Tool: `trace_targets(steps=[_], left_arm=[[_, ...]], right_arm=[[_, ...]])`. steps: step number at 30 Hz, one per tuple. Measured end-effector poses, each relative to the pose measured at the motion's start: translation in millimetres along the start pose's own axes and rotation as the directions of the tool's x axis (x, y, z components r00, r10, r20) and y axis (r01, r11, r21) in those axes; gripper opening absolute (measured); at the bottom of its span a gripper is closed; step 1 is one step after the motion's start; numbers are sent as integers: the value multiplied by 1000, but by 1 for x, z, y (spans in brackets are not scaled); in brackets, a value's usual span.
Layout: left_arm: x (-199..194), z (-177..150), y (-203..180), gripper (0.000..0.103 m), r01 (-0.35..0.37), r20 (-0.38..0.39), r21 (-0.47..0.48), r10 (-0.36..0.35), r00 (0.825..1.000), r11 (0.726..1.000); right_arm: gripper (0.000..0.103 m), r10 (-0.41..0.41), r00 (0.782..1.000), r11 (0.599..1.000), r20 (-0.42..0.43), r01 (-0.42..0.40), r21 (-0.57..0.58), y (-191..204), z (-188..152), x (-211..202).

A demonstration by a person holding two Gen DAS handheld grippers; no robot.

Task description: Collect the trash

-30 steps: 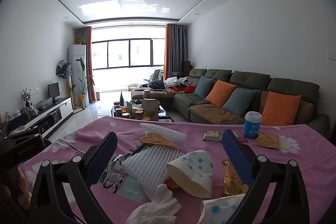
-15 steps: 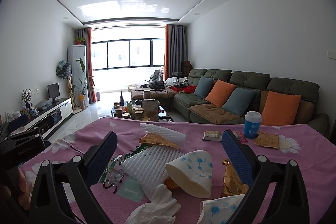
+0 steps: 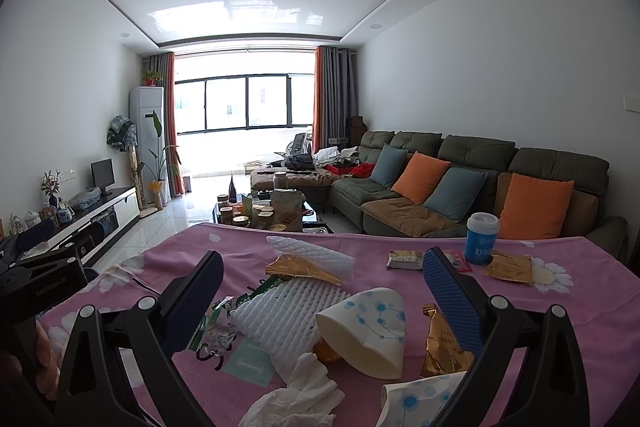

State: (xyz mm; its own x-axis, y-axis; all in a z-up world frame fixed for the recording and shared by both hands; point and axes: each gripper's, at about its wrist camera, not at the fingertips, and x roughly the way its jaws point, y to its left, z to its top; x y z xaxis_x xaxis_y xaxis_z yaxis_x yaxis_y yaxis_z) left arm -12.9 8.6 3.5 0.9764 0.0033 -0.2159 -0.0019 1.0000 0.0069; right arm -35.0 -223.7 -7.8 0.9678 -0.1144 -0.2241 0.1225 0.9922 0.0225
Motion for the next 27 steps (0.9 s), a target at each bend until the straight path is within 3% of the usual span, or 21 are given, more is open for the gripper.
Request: trace_targets(steps=[12, 19, 23, 27], left_arm=[[1, -1, 1, 97, 11, -10, 1, -11, 1000, 1000], [7, -6, -10, 97, 82, -59, 18, -81, 995, 996], [14, -11, -26, 97, 166, -107, 42, -161, 981, 985], [23, -18, -47, 97, 277, -179, 49, -264, 948, 960]], right_arm=[[96, 0, 1000, 1000, 0, 0, 1, -1, 0, 0], [96, -24, 999, 1000, -31, 24, 10, -15, -4, 1], [96, -41, 996, 999, -77, 43, 26, -31, -11, 4], [96, -55, 990, 997, -131, 62, 44, -48, -22, 8]])
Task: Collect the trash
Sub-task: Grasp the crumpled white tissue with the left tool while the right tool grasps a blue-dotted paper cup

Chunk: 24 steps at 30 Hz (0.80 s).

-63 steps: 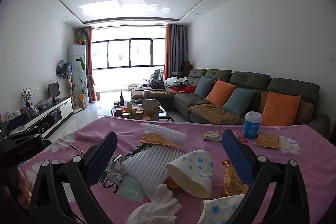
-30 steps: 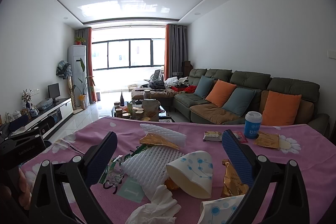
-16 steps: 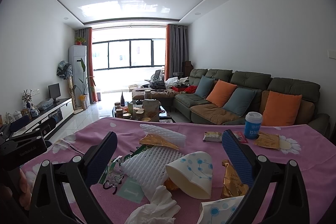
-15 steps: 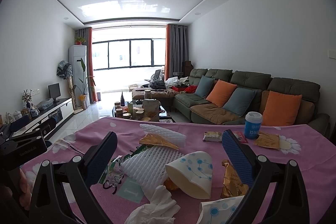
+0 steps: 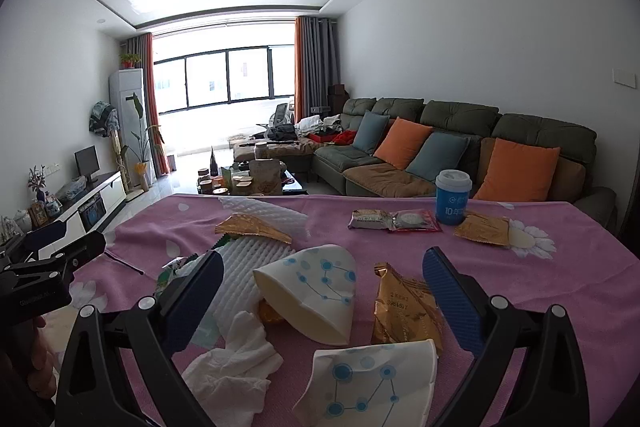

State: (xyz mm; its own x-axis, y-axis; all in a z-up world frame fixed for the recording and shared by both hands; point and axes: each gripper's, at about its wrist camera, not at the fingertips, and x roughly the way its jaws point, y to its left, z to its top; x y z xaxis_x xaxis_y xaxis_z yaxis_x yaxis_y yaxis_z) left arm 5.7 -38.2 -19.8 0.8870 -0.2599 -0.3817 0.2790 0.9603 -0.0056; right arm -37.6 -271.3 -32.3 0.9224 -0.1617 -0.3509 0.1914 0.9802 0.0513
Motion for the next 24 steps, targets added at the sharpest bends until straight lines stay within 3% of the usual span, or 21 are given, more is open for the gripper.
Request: trace_targets(steps=[5, 9, 14, 17, 23, 24], left_arm=[[13, -9, -25, 97, 139, -67, 34, -136, 988, 990], [21, -20, -50, 97, 313, -160, 60, -300, 940, 948], [34, -39, -82, 85, 436, -267, 71, -404, 875, 897], [43, -50, -97, 78, 473, -322, 62, -431, 843, 879], [57, -64, -107, 48, 526, -404, 10, -478, 780, 850], [58, -66, -107, 41, 535, -413, -1, -488, 769, 845]], right_arm=[[96, -20, 997, 1000, -70, 21, 19, -21, -13, 2], [96, 4, 990, 999, -140, 3, 48, -39, -25, 1], [93, 75, 977, 994, -199, -58, 90, -48, -38, -2], [83, 122, 963, 986, -240, -91, 137, -55, -44, 0], [46, 196, 939, 965, -283, -134, 225, -63, -52, 1], [44, 204, 938, 962, -280, -139, 235, -64, -53, 0]])
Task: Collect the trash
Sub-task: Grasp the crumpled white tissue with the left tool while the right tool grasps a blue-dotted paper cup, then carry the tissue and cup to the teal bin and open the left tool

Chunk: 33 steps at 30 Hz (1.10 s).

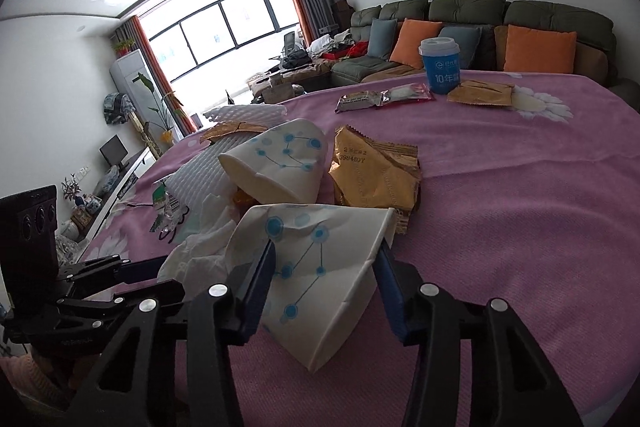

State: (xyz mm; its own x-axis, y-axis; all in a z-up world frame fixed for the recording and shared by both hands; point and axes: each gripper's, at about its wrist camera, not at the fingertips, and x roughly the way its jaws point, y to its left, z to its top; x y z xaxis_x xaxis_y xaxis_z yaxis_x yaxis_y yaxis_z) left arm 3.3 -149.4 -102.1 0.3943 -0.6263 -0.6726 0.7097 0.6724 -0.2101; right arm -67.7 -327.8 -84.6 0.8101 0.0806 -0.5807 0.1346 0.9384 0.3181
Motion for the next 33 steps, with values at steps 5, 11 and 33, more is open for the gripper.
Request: trace_targets(steps=[5, 11, 33], left_arm=[[7, -1, 0, 19, 42, -16, -25, -42, 999, 999], [-14, 0, -1, 11, 59, 17, -5, -59, 998, 998], [-213, -41, 119, 11, -266, 267, -289, 344, 900, 920]], right_arm=[[22, 49, 999, 999, 5, -49, -8, 5, 3, -8], [3, 111, 994, 991, 9, -110, -73, 25, 9, -19], [3, 486, 870, 812, -83, -485, -324, 210, 59, 29]])
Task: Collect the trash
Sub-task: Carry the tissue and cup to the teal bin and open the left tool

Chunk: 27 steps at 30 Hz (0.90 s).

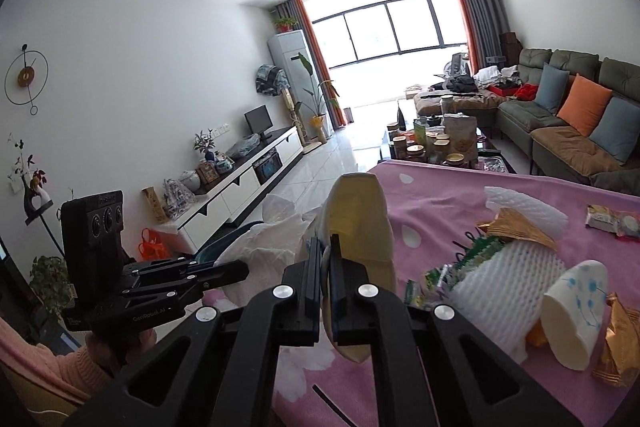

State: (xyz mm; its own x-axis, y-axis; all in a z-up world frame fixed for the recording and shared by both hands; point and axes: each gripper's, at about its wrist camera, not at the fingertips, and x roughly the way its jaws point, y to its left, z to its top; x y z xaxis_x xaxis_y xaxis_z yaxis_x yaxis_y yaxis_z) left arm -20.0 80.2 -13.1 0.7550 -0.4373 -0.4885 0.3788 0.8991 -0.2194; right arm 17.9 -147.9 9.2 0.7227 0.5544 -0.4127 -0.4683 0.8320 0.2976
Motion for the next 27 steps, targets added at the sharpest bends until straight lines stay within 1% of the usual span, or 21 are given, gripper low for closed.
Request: trace_targets(steps=[2, 4, 7, 11, 14, 16, 19, 24, 27], left_arm=[[-15, 1, 24, 11, -60, 16, -36, 60, 998, 998], [-28, 1, 49, 11, -124, 29, -70, 127, 992, 990], [-44, 2, 82, 11, -207, 32, -122, 212, 977, 971], [-56, 1, 123, 11, -300, 5, -173, 306, 952, 938], [-52, -3, 158, 11, -346, -22, -204, 349, 937, 916], [-51, -5, 175, 11, -370, -42, -220, 370, 928, 903], [-46, -11, 199, 11, -403, -75, -240, 397, 915, 883], [-33, -18, 227, 12, -438, -128, -260, 419, 899, 860], [-16, -23, 235, 12, -449, -160, -260, 421, 893, 855]], right_arm=[[3, 47, 999, 999, -23, -47, -21, 13, 9, 22], [3, 95, 994, 995, -47, -97, -30, 23, 18, 46], [3, 158, 984, 986, -86, -162, -37, 43, 28, 79], [3, 223, 965, 972, -141, -231, -43, 68, 37, 122], [3, 250, 950, 963, -185, -263, -51, 84, 39, 154], [3, 276, 936, 956, -219, -290, -37, 92, 38, 174], [3, 294, 919, 950, -265, -311, -23, 104, 35, 197], [3, 282, 897, 953, -341, -303, -8, 118, 26, 235], [3, 274, 871, 955, -408, -297, 8, 124, 16, 260]])
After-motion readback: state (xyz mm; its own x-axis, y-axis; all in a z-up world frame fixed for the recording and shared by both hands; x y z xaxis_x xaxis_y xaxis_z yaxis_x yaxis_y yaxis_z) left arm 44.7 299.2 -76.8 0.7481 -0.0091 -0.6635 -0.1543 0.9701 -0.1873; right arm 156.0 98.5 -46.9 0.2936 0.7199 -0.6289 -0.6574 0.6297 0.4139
